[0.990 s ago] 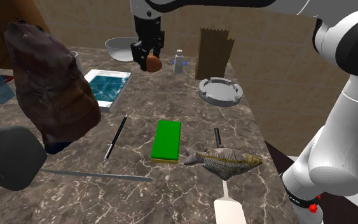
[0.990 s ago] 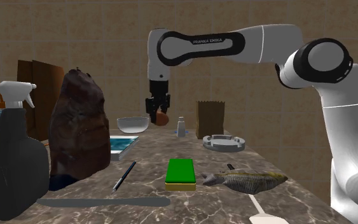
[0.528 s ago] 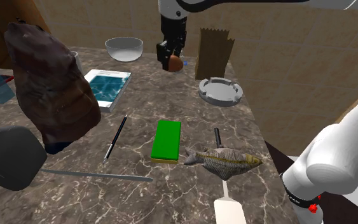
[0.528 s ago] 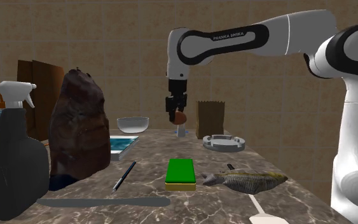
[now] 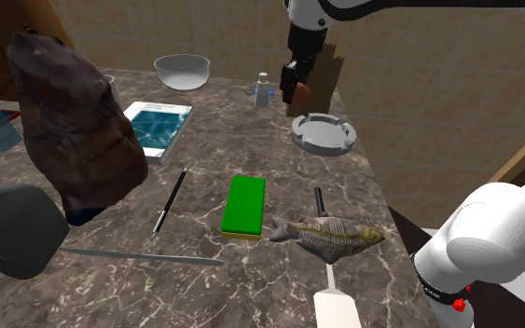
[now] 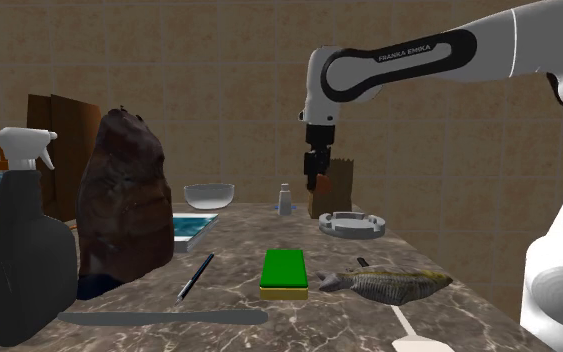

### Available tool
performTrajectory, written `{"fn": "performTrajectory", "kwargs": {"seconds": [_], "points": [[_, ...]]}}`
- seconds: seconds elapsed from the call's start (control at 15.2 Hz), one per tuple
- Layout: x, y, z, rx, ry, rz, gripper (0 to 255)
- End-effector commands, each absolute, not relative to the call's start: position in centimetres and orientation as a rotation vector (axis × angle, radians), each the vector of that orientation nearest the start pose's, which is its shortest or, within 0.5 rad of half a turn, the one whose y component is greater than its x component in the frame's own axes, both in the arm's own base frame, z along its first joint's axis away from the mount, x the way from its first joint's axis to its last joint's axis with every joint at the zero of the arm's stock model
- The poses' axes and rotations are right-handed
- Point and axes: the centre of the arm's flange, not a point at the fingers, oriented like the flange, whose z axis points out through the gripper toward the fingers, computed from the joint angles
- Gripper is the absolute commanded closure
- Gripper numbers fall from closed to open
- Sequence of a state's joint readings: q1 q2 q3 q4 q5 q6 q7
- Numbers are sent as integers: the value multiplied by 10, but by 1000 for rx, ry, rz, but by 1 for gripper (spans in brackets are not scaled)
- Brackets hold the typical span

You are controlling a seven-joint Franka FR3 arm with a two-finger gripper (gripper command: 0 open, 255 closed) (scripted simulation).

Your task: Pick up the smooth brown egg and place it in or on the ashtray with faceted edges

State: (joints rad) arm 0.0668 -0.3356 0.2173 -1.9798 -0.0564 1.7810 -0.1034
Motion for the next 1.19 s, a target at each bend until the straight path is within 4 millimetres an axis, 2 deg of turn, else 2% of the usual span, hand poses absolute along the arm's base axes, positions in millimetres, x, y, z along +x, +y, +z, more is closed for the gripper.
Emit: {"fn": "performTrajectory", "kwargs": {"seconds": [0.0,0.26,0.33,1.12], "points": [[432,119,616,-3187,-629,-228,255],[402,75,617,-3187,-629,-228,255],[391,57,617,-3187,-629,-228,255],[391,57,554,-3187,-629,-228,255]]}}
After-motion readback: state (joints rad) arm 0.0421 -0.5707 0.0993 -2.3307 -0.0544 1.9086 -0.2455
